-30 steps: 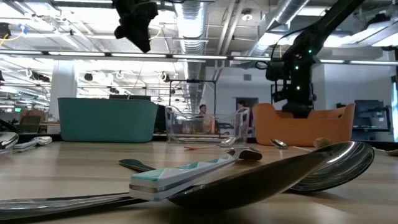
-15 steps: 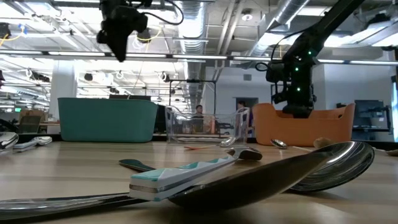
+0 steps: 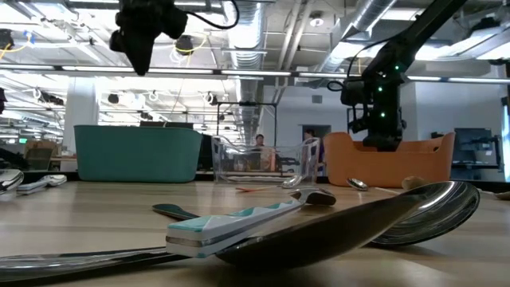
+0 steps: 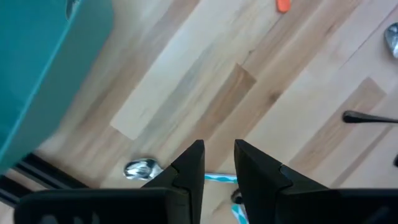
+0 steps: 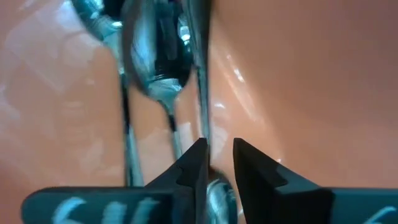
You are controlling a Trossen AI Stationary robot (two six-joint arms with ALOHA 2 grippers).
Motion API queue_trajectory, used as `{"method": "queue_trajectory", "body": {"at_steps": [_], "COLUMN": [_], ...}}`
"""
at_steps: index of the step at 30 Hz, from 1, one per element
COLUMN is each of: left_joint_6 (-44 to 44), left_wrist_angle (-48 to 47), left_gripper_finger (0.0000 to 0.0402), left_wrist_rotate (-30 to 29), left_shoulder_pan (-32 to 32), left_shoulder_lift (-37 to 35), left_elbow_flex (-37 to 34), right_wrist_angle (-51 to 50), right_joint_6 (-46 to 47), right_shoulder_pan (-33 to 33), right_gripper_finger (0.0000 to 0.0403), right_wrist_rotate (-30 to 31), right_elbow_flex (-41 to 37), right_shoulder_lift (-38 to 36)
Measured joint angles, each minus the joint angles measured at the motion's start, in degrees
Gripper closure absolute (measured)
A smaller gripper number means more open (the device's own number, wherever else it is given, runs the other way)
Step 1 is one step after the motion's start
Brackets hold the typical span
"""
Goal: Sort silverware by color (type)
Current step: Put the orange spoon into the green bin
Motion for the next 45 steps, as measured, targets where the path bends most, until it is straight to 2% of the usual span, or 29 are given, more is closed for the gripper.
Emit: {"method": "queue_trajectory", "body": {"at_steps": [9, 19, 31, 38, 45], "left_joint_6": [-4.43, -14.09, -43.31, -65.78, -81.11], "left_wrist_angle": [-3.05, -6.72, -5.02, -1.56, 2.04], "left_gripper_finger": [0.0297, 0.0265, 0.0264, 0.0264, 0.0264], "left_wrist_rotate": [-0.32, -0.07, -0.28, -6.29, -7.28], "left_shoulder_pan": [-7.68, -14.88, -25.20, -32.70, -39.90], "left_shoulder_lift": [0.00, 0.00, 0.02, 0.02, 2.30], "left_elbow_flex": [-0.02, -0.04, -0.04, -0.04, -0.04], "right_wrist_angle": [0.04, -0.21, -0.95, -0.87, -1.02], "right_joint_6": [2.55, 13.80, 14.74, 11.70, 11.51], "right_shoulder_pan": [1.24, 3.81, 4.70, 4.66, 4.66], "right_gripper_finger": [0.0290, 0.0290, 0.0290, 0.0290, 0.0290], "right_wrist_rotate": [6.00, 6.04, 5.86, 5.74, 5.72], "right_elbow_flex": [1.78, 5.35, 5.46, 5.49, 5.49], "right_shoulder_lift": [-4.42, -11.36, -12.35, -12.49, -12.44]}}
